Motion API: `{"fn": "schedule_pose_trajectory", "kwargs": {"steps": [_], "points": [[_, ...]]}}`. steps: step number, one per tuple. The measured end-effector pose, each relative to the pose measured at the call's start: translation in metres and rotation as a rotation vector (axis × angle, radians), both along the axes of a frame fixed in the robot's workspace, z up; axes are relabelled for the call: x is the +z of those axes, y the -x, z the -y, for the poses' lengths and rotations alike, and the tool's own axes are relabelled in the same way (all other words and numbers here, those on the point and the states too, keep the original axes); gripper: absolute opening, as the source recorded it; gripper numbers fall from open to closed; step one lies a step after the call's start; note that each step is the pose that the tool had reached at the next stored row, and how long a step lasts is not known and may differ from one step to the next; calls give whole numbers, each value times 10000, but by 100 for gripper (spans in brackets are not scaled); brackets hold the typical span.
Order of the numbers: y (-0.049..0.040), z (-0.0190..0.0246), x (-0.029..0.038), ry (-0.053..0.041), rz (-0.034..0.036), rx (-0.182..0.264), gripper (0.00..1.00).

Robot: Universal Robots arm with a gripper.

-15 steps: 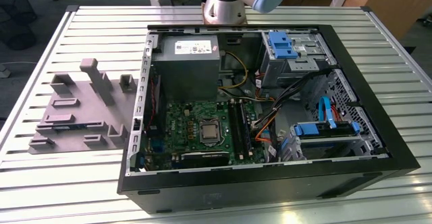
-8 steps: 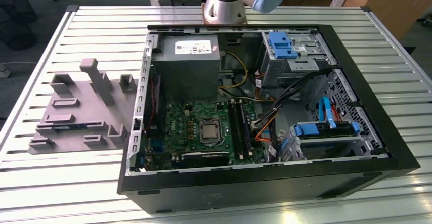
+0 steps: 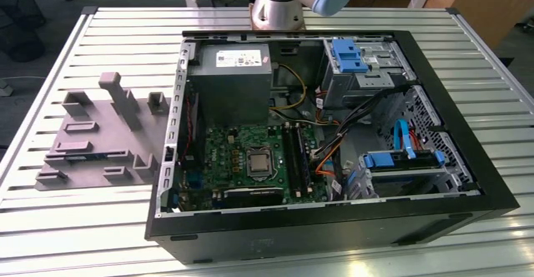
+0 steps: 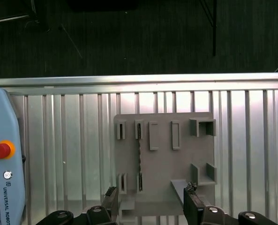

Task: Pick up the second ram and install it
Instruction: 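Pick up the second ram and move it above second insertion slot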

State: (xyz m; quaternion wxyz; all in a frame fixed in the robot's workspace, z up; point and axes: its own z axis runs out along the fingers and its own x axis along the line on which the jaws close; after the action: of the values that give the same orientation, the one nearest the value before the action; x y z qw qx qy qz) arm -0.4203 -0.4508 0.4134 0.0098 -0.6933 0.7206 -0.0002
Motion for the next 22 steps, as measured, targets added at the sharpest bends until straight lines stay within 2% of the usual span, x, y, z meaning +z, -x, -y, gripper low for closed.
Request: {"fn": "schedule_pose_trajectory", "kwargs": {"steps": [22], "points": [[0,0,-41,-10,0,0,66]]}}
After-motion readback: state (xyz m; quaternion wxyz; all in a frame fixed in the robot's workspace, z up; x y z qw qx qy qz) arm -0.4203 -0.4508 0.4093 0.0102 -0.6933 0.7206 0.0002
